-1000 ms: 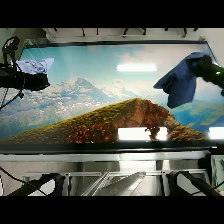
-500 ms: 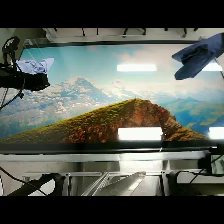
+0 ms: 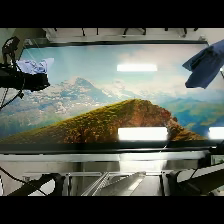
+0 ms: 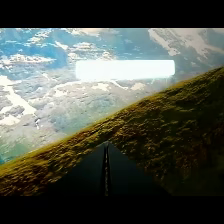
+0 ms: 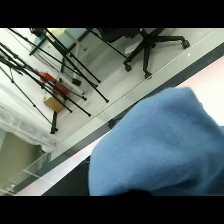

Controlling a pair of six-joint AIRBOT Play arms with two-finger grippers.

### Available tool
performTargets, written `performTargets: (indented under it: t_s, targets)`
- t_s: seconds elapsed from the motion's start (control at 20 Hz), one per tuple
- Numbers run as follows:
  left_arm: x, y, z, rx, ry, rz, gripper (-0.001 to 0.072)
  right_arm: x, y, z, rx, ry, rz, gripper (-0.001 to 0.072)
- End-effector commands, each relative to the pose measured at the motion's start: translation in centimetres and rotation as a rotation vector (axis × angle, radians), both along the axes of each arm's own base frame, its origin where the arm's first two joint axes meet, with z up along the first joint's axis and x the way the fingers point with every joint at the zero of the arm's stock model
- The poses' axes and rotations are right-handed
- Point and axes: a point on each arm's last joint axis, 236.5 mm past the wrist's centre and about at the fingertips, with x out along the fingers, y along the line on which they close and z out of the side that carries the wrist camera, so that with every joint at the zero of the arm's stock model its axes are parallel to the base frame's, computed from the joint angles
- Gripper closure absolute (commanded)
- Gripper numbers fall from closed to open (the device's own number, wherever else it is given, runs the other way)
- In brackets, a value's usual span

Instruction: Fold the shirts.

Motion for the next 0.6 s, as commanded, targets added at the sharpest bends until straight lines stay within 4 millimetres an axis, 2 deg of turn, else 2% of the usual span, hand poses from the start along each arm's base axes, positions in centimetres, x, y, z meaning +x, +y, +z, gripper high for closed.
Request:
performTargets:
  t_s: [0.0, 0.15, 0.3, 0.4, 0.55]
  targets:
    - [0.0, 0.0, 0.0, -0.012, 0.008, 0.02, 0.0692, 0.5, -0.8, -0.9, 0.022, -0.009, -0.005, 0.0696]
    - [0.1, 0.0, 0.0, -0.012, 0.003, 0.021, 0.0692, -0.3, -1.1, -1.8, 0.008, 0.025, 0.022, 0.0696]
    - [0.6, 0.1, 0.3, -0.013, -0.02, 0.027, 0.0692, -2.2, -1.9, -3.2, 0.063, 0.098, 0.06, 0.0696]
    - [0.9, 0.1, 0.5, -0.013, -0.034, 0.031, 0.0692, -4.4, -2.1, -5.8, 0.08, 0.221, 0.104, 0.0696]
    - [1.2, 0.2, 0.7, 0.004, -0.059, 0.008, 0.0692, -9.1, -3.2, -11.4, 0.116, 0.511, 0.105, 0.0696]
